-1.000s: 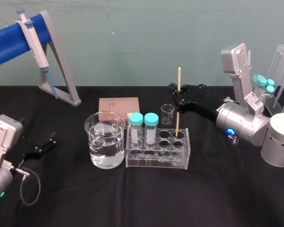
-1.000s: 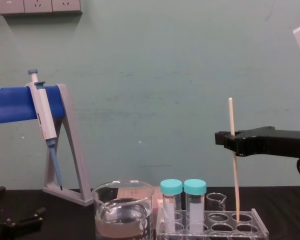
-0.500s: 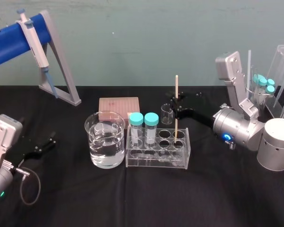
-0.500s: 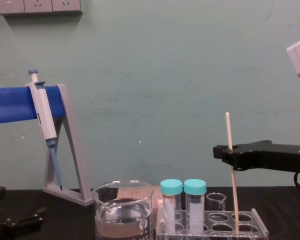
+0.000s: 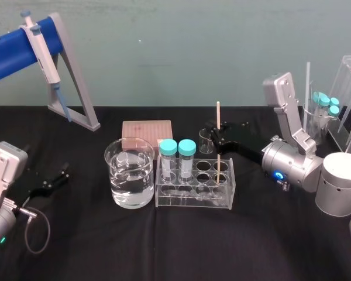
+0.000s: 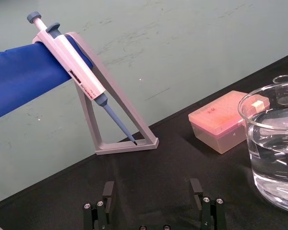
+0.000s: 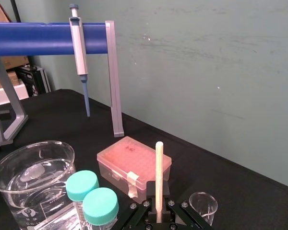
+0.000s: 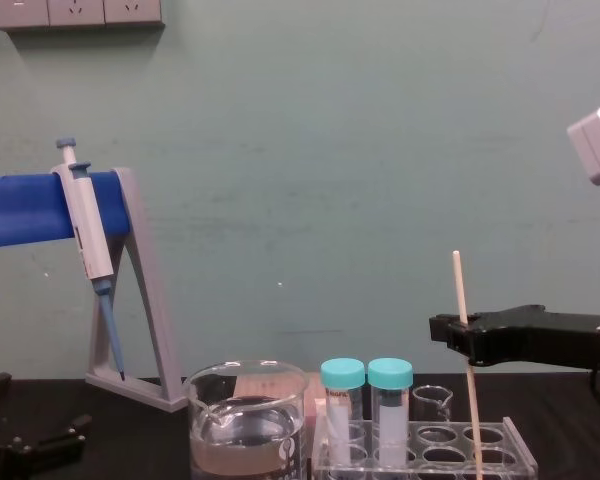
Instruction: Hold the thermometer with one hand and immerse one end into the beaker, then reinsert it into the test tube rack.
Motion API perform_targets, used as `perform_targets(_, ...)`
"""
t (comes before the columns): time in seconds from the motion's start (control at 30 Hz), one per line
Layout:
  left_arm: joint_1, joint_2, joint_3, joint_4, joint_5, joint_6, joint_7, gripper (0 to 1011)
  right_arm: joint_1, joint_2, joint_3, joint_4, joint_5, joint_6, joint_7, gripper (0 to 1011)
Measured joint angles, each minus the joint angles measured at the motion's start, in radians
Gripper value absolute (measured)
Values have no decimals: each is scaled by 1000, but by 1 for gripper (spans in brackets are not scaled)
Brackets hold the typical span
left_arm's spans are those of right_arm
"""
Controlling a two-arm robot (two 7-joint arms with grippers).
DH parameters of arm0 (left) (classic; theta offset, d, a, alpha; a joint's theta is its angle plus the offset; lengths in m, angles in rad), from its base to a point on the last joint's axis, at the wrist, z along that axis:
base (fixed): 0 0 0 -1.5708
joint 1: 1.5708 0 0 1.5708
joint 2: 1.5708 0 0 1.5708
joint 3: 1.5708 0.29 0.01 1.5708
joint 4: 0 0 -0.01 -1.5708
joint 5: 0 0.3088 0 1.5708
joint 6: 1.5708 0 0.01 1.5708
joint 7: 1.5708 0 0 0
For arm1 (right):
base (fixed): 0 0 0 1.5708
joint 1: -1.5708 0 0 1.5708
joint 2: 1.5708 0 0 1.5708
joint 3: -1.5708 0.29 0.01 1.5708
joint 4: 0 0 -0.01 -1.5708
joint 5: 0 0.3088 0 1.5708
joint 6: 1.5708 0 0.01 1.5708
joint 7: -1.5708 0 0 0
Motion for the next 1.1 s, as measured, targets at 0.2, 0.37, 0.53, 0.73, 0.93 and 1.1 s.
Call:
perform_targets(0.2, 0, 0, 0, 0, 0, 0, 0, 1004, 3, -6, 3, 10, -2, -1, 1, 100)
perform_targets(0.37, 0, 0, 0, 0, 0, 0, 0, 1004, 4, -9, 6, 11, -8, -1, -5, 242)
perform_targets(0.53, 0, 0, 0, 0, 0, 0, 0, 1004, 3, -10, 9, 11, -12, 0, -7, 409)
perform_targets(0.73, 0, 0, 0, 0, 0, 0, 0, 1004, 1, -12, 12, 9, -16, 3, -12, 612)
perform_targets(0.93, 0, 0, 0, 0, 0, 0, 0, 1004, -1, -13, 15, 8, -20, 4, -14, 783)
perform_targets(1.1, 0, 0, 0, 0, 0, 0, 0, 1004, -5, -13, 18, 4, -23, 4, -15, 930)
